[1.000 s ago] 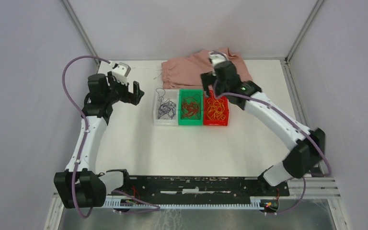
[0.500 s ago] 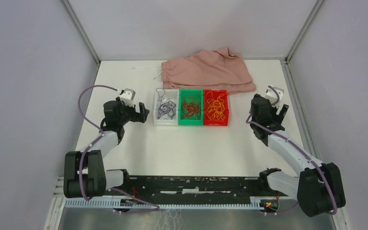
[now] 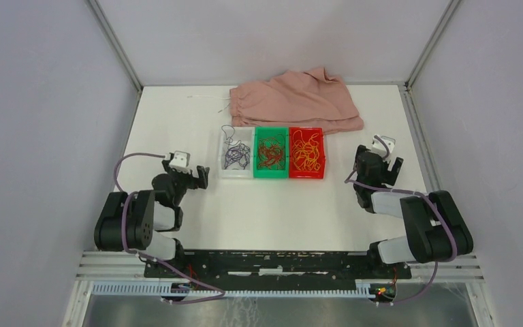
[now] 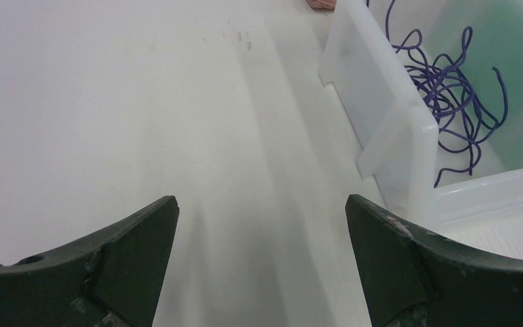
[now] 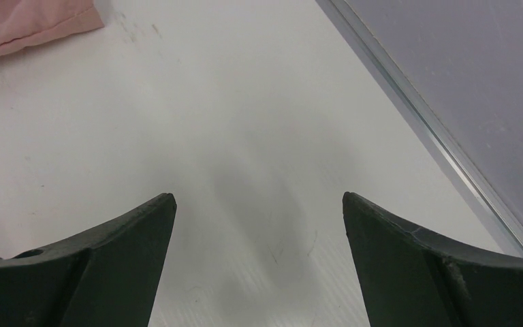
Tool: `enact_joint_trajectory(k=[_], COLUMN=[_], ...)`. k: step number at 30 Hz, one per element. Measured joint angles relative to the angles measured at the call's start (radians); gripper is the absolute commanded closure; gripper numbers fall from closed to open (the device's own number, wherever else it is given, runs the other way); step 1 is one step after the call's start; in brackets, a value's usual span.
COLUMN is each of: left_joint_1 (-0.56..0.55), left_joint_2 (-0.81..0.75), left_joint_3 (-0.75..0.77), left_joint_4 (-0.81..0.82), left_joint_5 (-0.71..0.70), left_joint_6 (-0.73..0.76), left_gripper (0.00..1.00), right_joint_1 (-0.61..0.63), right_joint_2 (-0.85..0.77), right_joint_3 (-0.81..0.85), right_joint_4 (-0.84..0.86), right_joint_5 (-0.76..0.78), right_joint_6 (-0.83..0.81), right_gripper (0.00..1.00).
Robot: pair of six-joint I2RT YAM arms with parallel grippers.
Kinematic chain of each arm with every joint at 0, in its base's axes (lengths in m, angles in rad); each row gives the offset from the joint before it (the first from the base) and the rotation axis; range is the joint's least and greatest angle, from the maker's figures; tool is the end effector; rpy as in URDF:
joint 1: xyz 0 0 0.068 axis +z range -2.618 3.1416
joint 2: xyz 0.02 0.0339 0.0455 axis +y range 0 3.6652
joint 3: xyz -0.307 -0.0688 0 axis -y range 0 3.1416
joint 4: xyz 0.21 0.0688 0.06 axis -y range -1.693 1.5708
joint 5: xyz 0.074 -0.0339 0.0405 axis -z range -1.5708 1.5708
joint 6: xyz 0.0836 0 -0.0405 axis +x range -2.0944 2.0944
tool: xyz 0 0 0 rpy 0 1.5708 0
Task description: Untangle the cables
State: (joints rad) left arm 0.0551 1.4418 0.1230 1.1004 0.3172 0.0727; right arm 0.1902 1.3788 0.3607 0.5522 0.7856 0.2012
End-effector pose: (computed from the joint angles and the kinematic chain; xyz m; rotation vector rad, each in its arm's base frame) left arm 0.2418 -0.0128 0.1963 0.2424 1.7656 -0.1916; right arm 0.2485 -0.0124 0.2078 0.4880 1.8676 -0.5359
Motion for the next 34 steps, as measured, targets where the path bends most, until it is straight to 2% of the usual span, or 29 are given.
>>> enact_joint_trajectory(k=[3, 6, 8, 13, 34], left_joint_1=[0.000, 0.000, 0.000, -0.008, -0.011], left_joint_2=[0.086, 0.095, 0.091, 0.089, 0.087], left_joint_3=[-0.054, -0.069, -0.034, 0.086, 0.087], left_joint_4=[0.198, 0.232, 0.208, 0.132, 0.075], left_joint_5=[-0.049, -0.085, -0.099, -0.131, -0.144], left_joint_6=[-0.028, -0.041, -0.049, -0.050, -0.050], left_gripper=[0.01, 0.01, 0.01, 0.01, 0.01], right_joint_1=[-0.010, -0.015, -0.018, -0.039, -0.063], right_joint_2=[0.053, 0.082, 0.137, 0.153, 0.153], right_joint_3=[-0.016, -0.018, -0.023, -0.027, -0.027], right_joint_4=[0.117, 0.200, 0.291, 0.314, 0.313], right_joint_5=[-0.054, -0.140, -0.192, -0.258, -0.340], right_joint_6=[-0.045, -0.089, -0.113, -0.125, -0.128], right_gripper=[0.01, 0.01, 0.01, 0.01, 0.01])
